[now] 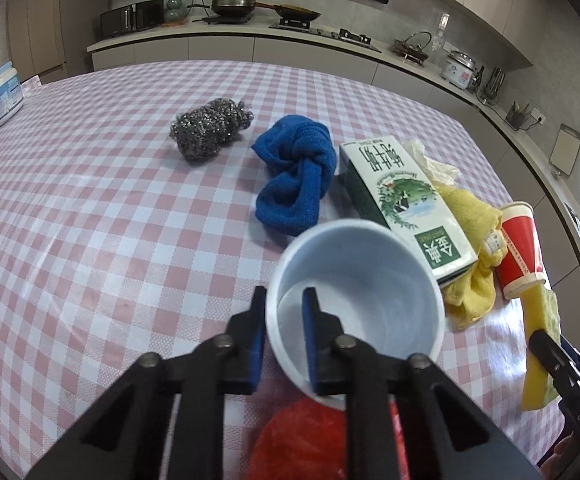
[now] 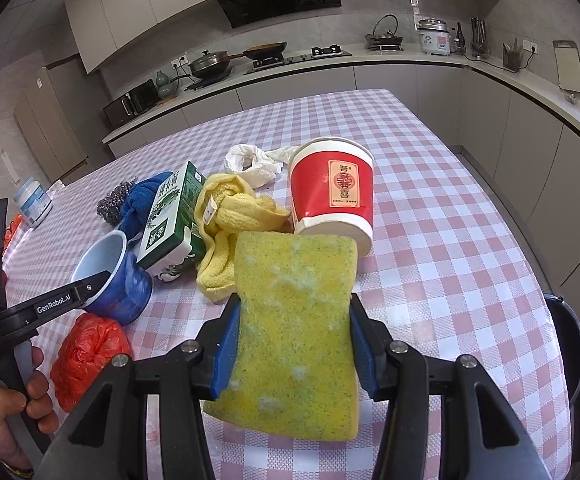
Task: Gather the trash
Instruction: 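Grasp the yellow sponge with the right tool while the left tool grasps the blue bowl rim, then carry the bowl in the left tool and sponge in the right tool over the bin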
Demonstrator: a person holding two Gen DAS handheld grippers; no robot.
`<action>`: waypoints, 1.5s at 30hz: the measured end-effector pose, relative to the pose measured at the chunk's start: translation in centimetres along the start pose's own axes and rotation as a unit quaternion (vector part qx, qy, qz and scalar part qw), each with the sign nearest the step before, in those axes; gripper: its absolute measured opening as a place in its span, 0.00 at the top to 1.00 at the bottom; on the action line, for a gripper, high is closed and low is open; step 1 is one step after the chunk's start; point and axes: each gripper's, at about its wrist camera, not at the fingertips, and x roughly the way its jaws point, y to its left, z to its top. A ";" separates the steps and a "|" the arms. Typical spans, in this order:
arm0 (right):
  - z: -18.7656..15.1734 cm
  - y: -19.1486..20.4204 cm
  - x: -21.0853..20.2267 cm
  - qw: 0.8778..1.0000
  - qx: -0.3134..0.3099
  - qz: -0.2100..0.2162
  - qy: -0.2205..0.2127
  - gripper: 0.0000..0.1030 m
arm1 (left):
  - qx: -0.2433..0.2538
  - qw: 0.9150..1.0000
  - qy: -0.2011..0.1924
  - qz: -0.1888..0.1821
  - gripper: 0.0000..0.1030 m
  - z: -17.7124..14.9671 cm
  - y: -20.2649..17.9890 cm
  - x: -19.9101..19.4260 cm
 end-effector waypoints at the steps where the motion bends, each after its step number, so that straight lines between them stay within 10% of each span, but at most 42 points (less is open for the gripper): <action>1: 0.0 0.0 0.0 1.000 0.000 0.002 0.001 0.50 | 0.000 1.000 -0.003 -0.001 0.88 -0.1 0.0 -0.2; 23: -0.2 -2.8 -3.9 1.000 0.015 0.007 -0.019 0.50 | 0.018 0.998 -0.051 -0.041 0.91 -0.1 -4.0 -4.6; 45: 0.4 -12.5 -9.9 0.998 0.050 -0.020 -0.038 0.49 | 0.069 0.993 -0.034 -0.093 0.91 -2.3 -16.7 -5.5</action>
